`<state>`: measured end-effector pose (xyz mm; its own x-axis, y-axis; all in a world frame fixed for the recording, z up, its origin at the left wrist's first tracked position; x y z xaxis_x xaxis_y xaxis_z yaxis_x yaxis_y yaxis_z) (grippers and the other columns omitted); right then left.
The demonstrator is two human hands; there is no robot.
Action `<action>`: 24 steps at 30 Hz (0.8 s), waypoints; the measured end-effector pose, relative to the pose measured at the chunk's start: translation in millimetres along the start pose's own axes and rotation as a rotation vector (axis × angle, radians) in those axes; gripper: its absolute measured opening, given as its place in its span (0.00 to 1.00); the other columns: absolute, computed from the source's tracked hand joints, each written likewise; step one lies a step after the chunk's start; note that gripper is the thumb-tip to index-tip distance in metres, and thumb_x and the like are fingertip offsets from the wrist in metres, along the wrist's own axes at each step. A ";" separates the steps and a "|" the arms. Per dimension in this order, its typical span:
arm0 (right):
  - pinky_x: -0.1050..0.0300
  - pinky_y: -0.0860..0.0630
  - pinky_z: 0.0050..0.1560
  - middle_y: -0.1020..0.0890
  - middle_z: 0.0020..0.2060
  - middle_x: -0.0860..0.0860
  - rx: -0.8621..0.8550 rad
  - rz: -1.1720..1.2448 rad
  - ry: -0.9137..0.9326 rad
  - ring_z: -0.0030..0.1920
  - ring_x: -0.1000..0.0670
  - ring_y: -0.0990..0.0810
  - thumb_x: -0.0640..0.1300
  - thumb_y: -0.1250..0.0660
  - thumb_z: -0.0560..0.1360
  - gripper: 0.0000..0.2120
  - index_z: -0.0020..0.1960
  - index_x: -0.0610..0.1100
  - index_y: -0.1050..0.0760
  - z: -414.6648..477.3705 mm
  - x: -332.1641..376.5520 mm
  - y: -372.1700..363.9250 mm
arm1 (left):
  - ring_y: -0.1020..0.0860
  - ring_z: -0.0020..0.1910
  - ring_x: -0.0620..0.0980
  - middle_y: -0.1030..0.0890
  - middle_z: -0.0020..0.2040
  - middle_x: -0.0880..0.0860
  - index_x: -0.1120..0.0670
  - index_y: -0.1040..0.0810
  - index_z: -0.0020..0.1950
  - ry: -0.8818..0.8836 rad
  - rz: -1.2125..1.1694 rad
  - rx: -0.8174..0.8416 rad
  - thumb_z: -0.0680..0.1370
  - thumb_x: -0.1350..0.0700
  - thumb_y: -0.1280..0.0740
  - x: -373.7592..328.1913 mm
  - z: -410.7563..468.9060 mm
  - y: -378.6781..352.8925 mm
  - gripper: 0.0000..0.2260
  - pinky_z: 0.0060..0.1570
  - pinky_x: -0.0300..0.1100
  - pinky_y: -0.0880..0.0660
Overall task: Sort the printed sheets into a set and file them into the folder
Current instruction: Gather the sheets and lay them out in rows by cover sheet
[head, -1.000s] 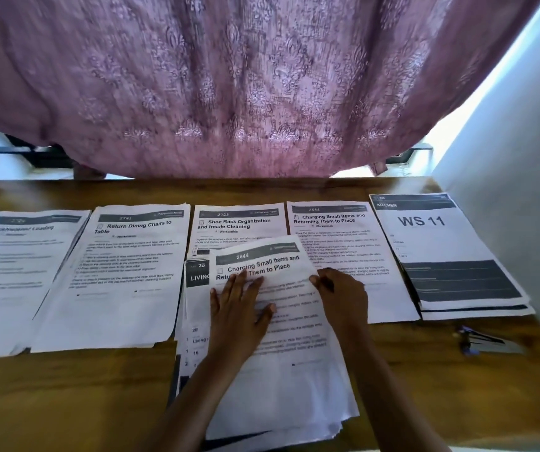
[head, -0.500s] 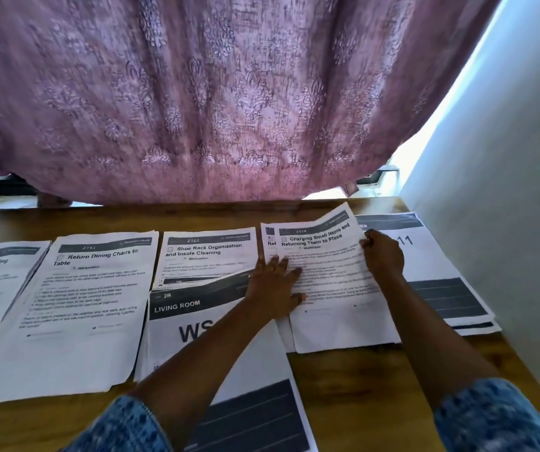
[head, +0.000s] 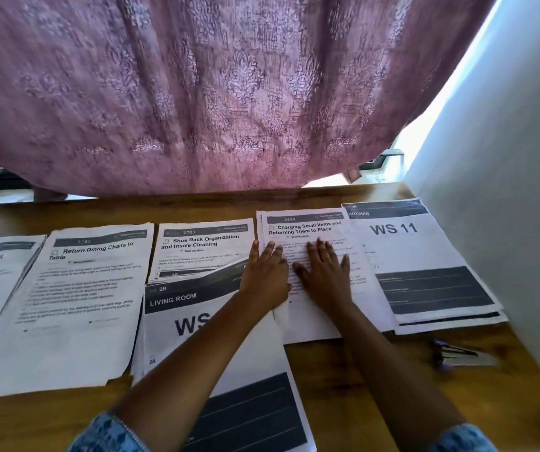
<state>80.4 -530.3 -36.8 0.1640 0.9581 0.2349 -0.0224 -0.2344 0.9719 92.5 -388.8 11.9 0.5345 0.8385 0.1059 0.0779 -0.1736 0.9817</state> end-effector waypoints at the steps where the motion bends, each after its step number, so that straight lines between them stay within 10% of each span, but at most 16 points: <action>1: 0.40 0.58 0.73 0.48 0.77 0.47 -0.002 -0.003 -0.001 0.77 0.47 0.52 0.63 0.54 0.79 0.33 0.78 0.46 0.50 0.7 3.9 -0.5 | 0.53 0.78 0.56 0.46 0.79 0.56 0.54 0.40 0.76 0.000 -0.021 -0.021 0.81 0.45 0.44 -0.2 -2.5 1.2 0.25 0.71 0.58 0.66; 8: 0.51 0.25 0.57 0.20 0.56 0.47 -0.234 0.275 0.012 0.55 0.47 0.22 0.51 0.36 0.78 0.14 0.59 0.46 0.26 -42.1 40.5 28.2 | 0.36 0.74 0.53 0.31 0.73 0.50 0.48 0.29 0.70 0.188 -0.488 -0.422 0.79 0.52 0.35 18.3 -71.5 -10.0 0.19 0.73 0.56 0.47; 15: 0.64 0.31 0.46 0.27 0.45 0.56 0.165 0.440 -0.123 0.42 0.56 0.26 0.60 0.33 0.73 0.16 0.52 0.51 0.32 -98.2 81.0 15.1 | 0.27 0.67 0.57 0.24 0.66 0.53 0.52 0.22 0.63 0.366 -0.513 -0.475 0.73 0.55 0.26 61.8 -137.4 -70.7 0.18 0.66 0.53 0.37; 24: 0.65 0.33 0.40 0.22 0.39 0.54 0.014 0.428 -0.159 0.38 0.54 0.24 0.53 0.32 0.75 0.09 0.43 0.48 0.27 -106.3 85.5 27.3 | 0.35 0.72 0.55 0.30 0.72 0.52 0.51 0.25 0.67 0.305 -0.738 -0.412 0.77 0.52 0.32 68.3 -141.7 -79.7 0.19 0.72 0.52 0.41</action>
<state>-11.0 -437.4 11.6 0.2917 0.7375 0.6091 -0.1084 -0.6072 0.7871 3.6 -244.5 -36.7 0.2167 0.7739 -0.5950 -0.0266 0.6140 0.7889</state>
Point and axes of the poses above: each hand's wrist, its own z-axis towards the middle knuckle, its own y-axis out of the back of the hand, x = y × z, the point moved 1 cm from there along z, towards the middle knuckle
